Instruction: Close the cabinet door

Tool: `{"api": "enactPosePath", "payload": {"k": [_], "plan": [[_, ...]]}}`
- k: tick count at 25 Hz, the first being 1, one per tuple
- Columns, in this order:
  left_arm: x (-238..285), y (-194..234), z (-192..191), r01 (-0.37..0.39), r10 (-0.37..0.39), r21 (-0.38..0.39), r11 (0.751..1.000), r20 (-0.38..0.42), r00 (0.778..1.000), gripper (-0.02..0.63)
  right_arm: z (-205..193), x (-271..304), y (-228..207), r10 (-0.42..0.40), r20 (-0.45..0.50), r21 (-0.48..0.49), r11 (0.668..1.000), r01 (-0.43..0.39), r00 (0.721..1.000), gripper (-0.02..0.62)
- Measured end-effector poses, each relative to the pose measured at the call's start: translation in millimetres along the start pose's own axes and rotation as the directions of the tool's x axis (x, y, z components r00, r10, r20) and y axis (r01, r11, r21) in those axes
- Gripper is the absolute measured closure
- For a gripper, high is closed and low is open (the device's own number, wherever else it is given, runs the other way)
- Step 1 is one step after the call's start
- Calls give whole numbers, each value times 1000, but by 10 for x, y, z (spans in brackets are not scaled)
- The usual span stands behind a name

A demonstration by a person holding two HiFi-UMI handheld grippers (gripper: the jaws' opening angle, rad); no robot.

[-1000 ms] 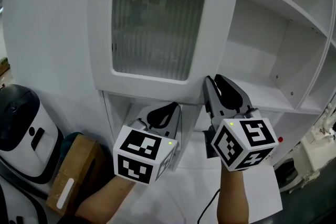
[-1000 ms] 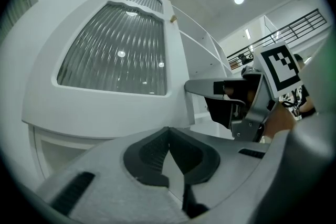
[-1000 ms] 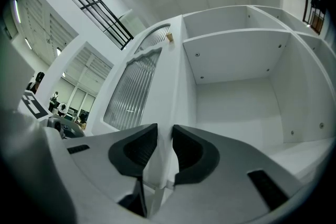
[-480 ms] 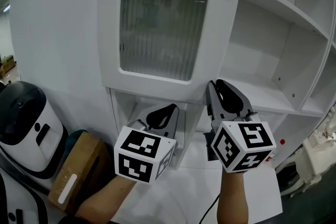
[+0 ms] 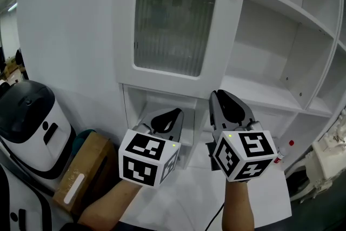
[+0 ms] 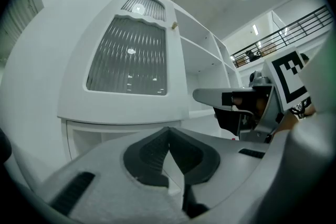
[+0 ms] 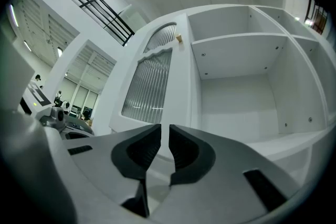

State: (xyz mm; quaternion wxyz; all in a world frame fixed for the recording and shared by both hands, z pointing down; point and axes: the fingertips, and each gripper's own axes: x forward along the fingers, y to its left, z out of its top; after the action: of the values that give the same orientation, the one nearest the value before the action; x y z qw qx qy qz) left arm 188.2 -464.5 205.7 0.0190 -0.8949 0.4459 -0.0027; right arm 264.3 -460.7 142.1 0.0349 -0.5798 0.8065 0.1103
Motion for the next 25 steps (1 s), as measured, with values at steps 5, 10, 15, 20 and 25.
{"api": "enactPosePath", "payload": {"k": [5,10,15,20,25], "plan": [[-169,-8,3,4,-4,-1,1000,-4,1000,594,-40,-106,204,10,-19,7,1000,-10,1000,545],[-344,11,-43,5,-5,0,1000,-16,1000,594,-138,-184,454,15,-59,10,1000,-14,998,557],[-534,51,-90,7,-8,-3,1000,-28,1000,594,-194,-302,721,23,-74,28,999,-21,997,563],[-739,61,-102,15,-15,7,1000,-30,999,594,-218,-416,1011,40,-90,41,998,-37,995,569],[-920,49,-145,26,-25,16,1000,-30,999,594,-259,-540,1219,37,-105,44,999,-32,994,569]]}}
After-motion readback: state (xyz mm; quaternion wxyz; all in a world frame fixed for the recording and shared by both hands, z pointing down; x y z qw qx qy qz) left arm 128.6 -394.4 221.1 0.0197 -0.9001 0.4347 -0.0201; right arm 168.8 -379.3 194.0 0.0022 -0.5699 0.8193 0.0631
